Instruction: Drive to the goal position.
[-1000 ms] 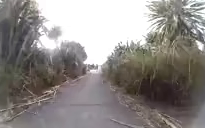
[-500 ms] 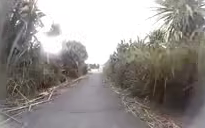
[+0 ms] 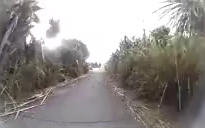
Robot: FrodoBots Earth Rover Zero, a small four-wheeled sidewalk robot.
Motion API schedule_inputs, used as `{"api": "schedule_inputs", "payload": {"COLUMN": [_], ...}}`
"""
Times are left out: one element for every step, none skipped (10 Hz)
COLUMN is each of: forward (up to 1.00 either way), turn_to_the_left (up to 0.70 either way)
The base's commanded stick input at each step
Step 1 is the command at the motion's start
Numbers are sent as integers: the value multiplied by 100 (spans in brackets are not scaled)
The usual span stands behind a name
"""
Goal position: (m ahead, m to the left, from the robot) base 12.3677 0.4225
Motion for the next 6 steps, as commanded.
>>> {"api": "schedule_inputs", "payload": {"forward": [70,70,70,70,70,70], "turn_to_the_left": [0,0,0,0,0,0]}}
